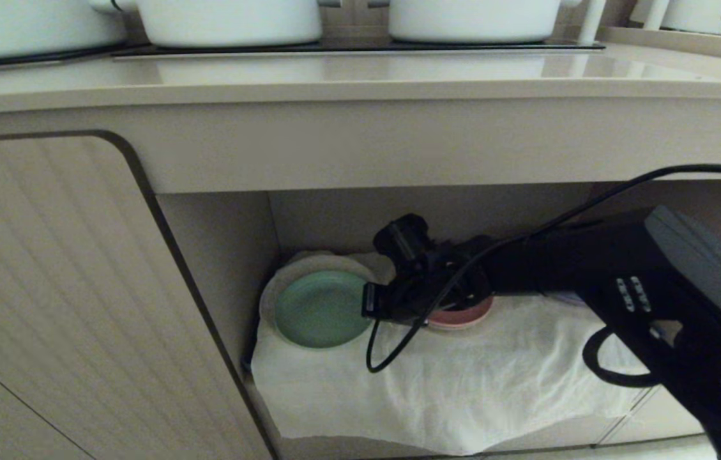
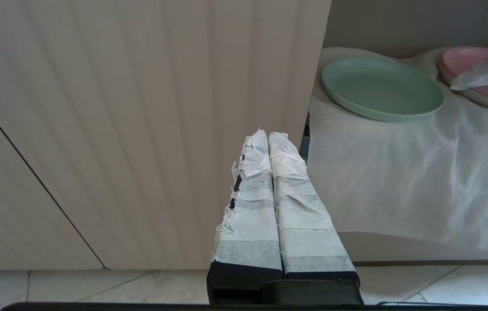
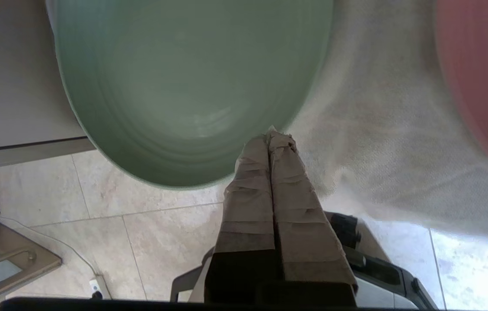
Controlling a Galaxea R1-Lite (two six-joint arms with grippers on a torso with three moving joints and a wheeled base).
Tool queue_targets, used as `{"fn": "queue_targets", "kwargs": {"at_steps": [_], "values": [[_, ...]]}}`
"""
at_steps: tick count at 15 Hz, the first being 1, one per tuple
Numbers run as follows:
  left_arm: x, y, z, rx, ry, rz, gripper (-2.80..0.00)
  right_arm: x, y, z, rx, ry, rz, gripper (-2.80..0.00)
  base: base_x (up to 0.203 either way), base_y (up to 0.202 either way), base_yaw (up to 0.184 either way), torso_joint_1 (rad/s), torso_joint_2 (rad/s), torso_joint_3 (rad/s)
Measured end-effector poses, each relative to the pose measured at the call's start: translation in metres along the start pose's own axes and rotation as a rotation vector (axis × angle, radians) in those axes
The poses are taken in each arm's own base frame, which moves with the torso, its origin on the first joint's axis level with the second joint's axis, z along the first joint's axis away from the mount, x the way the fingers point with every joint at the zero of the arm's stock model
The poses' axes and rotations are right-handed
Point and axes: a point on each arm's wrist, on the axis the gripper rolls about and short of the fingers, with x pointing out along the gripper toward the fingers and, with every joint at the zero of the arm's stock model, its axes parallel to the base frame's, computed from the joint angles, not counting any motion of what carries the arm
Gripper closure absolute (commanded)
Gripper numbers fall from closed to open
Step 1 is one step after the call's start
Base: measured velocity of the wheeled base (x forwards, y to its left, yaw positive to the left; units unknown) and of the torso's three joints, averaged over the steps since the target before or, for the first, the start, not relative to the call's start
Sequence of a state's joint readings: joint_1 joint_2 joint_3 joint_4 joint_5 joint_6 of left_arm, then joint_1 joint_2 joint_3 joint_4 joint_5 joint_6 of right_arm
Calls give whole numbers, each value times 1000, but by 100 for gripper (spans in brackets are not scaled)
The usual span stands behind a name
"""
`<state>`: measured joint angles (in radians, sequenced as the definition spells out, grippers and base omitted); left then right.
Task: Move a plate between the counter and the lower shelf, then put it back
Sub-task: Pick up the plate in the cupboard
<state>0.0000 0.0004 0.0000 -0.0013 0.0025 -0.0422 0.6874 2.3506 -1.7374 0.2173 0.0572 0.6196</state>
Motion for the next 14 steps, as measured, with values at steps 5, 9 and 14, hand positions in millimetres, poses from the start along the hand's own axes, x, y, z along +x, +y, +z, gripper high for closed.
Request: {"fn": "queue_targets", "kwargs": {"at_steps": [5,9,14], "values": [[0,0,0,0,0,0,0,0,1,1,-1,-6,3,-280,0,0,0,0,0,0],[0,0,0,0,0,0,0,0,1,2,-4,-27,-12,-280,0,0,0,0,0,0],[0,0,0,0,0,0,0,1,2,3,-5,-40,-2,-280,0,0,0,0,0,0]]}}
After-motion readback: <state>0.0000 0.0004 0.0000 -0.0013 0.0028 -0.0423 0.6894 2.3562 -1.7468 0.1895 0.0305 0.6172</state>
